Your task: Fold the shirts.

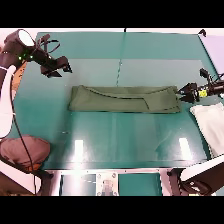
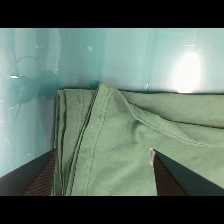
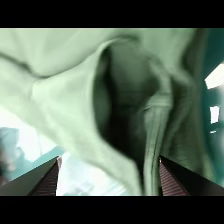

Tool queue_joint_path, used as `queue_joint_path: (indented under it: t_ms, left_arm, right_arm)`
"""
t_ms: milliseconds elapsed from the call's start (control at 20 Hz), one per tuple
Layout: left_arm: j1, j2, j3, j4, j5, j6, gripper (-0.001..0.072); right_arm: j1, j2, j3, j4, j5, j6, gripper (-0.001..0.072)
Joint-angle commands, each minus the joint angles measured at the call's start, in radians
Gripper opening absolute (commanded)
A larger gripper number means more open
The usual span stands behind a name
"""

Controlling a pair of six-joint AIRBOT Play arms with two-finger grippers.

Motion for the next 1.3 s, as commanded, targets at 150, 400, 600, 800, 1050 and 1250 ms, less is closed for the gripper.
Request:
queue_joint_path:
  t_ms: [150, 400, 600, 800, 1050, 1250]
  left_arm:
    - [0.0, 0.0, 0.001, 0.0, 0.001, 0.0, 0.0663]
    - [0.0, 0.0, 0.001, 0.0, 0.002, 0.0, 0.0663]
    - [0.0, 0.0, 0.001, 0.0, 0.001, 0.0, 0.0663]
    - [0.0, 0.0, 0.001, -0.001, 0.007, 0.0, 0.0663]
    - [0.0, -0.005, 0.001, -0.027, 0.004, 0.0, 0.0663]
    - [0.0, -0.005, 0.001, -0.027, 0.005, 0.0, 0.0663]
  right_arm:
    - [0.008, -0.027, 0.003, -0.035, -0.106, -0.012, 0.0692]
    - [0.027, -0.054, 0.004, -0.055, -0.136, -0.027, 0.0692]
    - [0.026, -0.081, 0.023, -0.064, -0.207, -0.031, 0.0692]
    - [0.058, -0.124, 0.027, -0.064, -0.146, -0.031, 0.0692]
    - [0.092, -0.156, 0.03, -0.064, -0.129, -0.026, 0.0131]
    - [0.09, -0.156, 0.037, -0.064, -0.13, -0.008, 0.0019]
